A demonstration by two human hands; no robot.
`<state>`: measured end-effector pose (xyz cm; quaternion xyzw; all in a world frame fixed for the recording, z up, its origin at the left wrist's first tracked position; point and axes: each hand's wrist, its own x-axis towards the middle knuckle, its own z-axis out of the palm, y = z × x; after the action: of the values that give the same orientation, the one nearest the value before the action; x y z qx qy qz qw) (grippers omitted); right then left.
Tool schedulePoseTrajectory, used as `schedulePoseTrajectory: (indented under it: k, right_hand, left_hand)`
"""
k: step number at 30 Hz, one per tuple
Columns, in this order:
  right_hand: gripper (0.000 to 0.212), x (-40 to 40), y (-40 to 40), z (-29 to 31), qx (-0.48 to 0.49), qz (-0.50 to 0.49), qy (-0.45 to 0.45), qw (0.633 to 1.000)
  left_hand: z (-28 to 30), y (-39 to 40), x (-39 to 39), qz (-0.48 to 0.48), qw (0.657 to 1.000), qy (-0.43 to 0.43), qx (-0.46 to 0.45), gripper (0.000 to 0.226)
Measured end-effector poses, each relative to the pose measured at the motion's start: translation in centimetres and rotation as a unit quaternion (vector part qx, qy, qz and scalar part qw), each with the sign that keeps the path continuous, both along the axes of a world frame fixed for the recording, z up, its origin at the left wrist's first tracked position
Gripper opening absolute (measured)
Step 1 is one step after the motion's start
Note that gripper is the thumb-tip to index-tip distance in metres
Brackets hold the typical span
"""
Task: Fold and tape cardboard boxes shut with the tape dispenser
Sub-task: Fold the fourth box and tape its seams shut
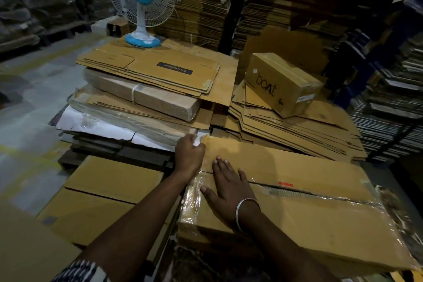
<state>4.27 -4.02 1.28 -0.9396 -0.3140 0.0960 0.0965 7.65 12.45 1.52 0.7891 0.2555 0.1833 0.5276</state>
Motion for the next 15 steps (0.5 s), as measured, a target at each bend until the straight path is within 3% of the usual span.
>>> schedulePoseTrajectory:
  k: [3, 6, 8, 11, 15]
  right_hand:
    - [0.084, 0.1, 0.0, -0.1, 0.006, -0.001, -0.003, 1.000]
    - [0.084, 0.1, 0.0, -0.1, 0.005, -0.002, -0.001, 1.000]
    - [0.085, 0.2, 0.0, -0.1, 0.003, -0.001, 0.000, 1.000]
    - [0.084, 0.2, 0.0, -0.1, 0.007, -0.002, -0.001, 1.000]
    - [0.084, 0.1, 0.0, -0.2, 0.008, -0.003, -0.002, 1.000]
  left_hand:
    - [0.0, 1.2, 0.9, -0.059, 0.998, 0.028, -0.020, 0.046]
    - [-0.5, 1.9, 1.3, -0.063, 0.987, 0.043, -0.139, 0.029]
    - [-0.9, 1.8, 1.1, -0.052, 0.988, 0.039, -0.138, 0.027]
    - [-1.2, 1.1, 0.8, -0.055, 0.990, 0.056, -0.116, 0.047]
    - [-0.8, 0.8, 0.7, -0.039, 0.993, 0.064, -0.090, 0.030]
